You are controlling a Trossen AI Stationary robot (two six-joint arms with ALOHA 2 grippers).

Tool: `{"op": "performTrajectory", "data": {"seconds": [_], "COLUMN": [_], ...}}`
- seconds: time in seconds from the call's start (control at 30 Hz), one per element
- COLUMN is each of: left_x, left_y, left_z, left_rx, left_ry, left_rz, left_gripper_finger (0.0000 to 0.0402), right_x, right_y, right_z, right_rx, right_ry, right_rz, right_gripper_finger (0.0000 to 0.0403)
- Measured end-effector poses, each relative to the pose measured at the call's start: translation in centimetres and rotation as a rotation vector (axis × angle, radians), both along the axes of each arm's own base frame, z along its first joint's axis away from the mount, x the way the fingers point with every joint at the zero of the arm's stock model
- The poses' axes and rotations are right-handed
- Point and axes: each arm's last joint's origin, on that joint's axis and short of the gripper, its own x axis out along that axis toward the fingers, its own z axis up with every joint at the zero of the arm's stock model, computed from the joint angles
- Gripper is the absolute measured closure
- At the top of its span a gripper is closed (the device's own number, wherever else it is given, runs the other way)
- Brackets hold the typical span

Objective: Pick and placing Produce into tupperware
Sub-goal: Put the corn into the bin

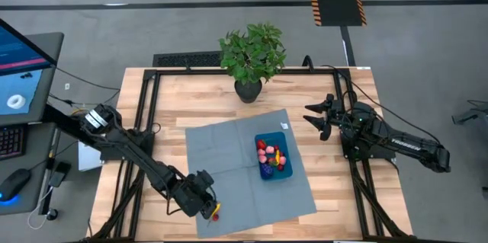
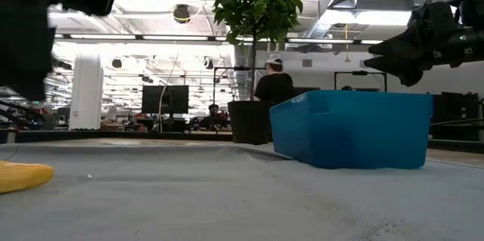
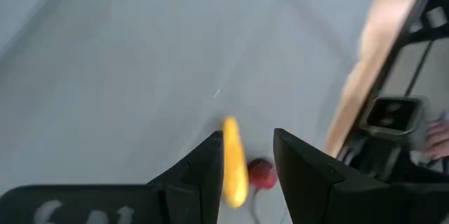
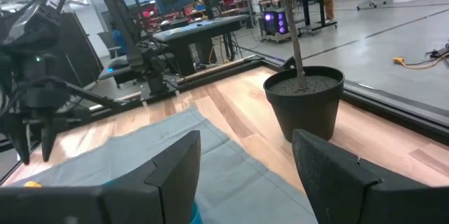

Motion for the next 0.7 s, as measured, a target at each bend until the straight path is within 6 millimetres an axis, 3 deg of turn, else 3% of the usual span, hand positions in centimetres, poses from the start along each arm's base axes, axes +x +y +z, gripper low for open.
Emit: {"op": "performTrajectory", "data": {"seconds": [0.17, 0.4, 0.7], "left_x": [0.6, 1.5, 2.0], "left_y": [-1.1, -1.6, -2.6], "left_z": [-1.2, 0.0, -1.9], "left_rx": [-0.014, 0.098, 0.117], "left_ry": [0.064, 0.111, 0.253], "left_rz": [-0.028, -0.011, -0.010], "left_gripper_finger": [0.0288, 0.0288, 0.0288], "right_x": [0.0, 0.0, 0.0], "right_y": [0.0, 0.0, 0.0], "right_z": [0.0, 0.0, 0.0], "right_rx": [0.000, 0.000, 0.001], "right_ry": [0.000, 0.000, 0.003], "right_rz": [0.000, 0.000, 0.000], "right_gripper_finger": [0.0154, 0.0154, 0.0154]}}
